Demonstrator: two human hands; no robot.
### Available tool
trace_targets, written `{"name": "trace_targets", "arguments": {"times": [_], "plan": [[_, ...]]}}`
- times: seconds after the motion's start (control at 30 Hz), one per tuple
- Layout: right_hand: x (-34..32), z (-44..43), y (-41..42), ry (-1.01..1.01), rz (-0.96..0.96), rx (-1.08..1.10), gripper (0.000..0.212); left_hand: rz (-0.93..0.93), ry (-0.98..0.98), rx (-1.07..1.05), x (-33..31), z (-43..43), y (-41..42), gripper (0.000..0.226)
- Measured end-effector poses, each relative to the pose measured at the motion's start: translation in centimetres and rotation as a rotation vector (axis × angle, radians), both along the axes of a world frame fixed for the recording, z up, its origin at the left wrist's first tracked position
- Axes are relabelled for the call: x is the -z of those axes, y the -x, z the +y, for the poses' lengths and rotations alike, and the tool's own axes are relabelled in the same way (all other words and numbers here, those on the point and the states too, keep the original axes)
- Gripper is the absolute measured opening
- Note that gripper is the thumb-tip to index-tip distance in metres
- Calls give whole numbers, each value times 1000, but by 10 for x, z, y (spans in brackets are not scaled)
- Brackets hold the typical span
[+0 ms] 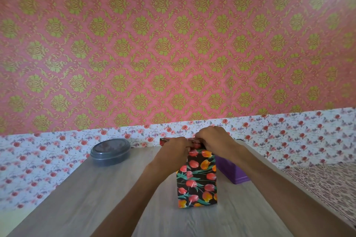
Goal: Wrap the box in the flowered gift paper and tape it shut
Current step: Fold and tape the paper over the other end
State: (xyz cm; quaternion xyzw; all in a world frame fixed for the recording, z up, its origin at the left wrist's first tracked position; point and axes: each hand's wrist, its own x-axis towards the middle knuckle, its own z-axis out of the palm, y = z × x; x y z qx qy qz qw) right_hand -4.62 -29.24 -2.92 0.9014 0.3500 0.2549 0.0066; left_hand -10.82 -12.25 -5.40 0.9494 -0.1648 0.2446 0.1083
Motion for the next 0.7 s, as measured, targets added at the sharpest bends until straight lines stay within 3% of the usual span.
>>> {"name": "trace_targets", "arguments": {"times": [0.43,0.7], "plan": [[-1,9,14,-38,-135,36,7,1,-87,-62,14,-15,6,39],[8,14,10,-179,-305,47,40,62,37,-16,15,-16,16,56]]}}
